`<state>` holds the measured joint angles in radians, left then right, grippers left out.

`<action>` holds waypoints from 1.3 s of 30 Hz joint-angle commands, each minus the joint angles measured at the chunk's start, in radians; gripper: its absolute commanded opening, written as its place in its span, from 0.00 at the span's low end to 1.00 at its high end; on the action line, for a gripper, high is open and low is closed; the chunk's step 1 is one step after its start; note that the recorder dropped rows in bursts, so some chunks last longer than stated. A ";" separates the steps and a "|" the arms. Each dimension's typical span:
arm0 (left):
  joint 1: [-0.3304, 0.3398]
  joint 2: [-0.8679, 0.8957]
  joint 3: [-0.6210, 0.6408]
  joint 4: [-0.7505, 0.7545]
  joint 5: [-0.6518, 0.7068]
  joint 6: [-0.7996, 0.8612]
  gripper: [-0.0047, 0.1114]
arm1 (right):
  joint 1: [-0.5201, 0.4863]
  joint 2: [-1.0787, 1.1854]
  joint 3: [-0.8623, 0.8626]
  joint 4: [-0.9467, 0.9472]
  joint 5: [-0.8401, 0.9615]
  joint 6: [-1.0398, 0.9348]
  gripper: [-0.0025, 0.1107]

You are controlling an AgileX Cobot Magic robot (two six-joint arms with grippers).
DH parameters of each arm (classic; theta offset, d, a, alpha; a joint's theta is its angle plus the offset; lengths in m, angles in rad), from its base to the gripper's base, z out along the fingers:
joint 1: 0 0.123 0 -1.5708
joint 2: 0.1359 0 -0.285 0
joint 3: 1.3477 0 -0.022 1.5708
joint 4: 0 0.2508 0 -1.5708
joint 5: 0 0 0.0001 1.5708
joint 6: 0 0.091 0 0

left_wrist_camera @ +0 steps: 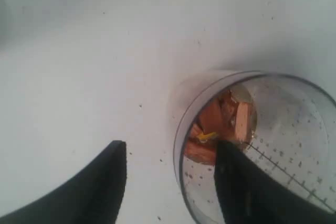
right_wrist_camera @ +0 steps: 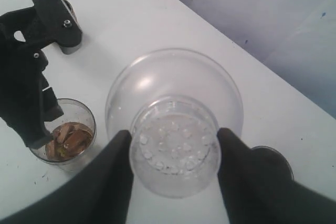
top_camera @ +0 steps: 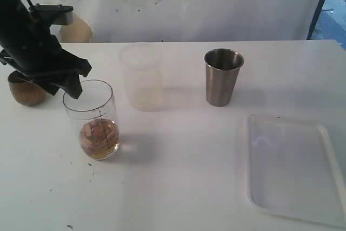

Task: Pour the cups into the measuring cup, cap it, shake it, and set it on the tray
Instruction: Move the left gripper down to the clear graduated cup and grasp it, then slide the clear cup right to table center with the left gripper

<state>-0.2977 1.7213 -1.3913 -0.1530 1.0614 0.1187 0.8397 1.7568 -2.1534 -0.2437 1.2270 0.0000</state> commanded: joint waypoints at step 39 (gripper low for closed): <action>-0.259 0.102 -0.127 -0.008 -0.019 -0.017 0.04 | -0.048 -0.081 0.003 -0.061 -0.006 0.000 0.02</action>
<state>-0.5329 1.8200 -1.5029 -0.1492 1.0467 0.1155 0.8090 1.7019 -2.1534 -0.2922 1.2270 0.0000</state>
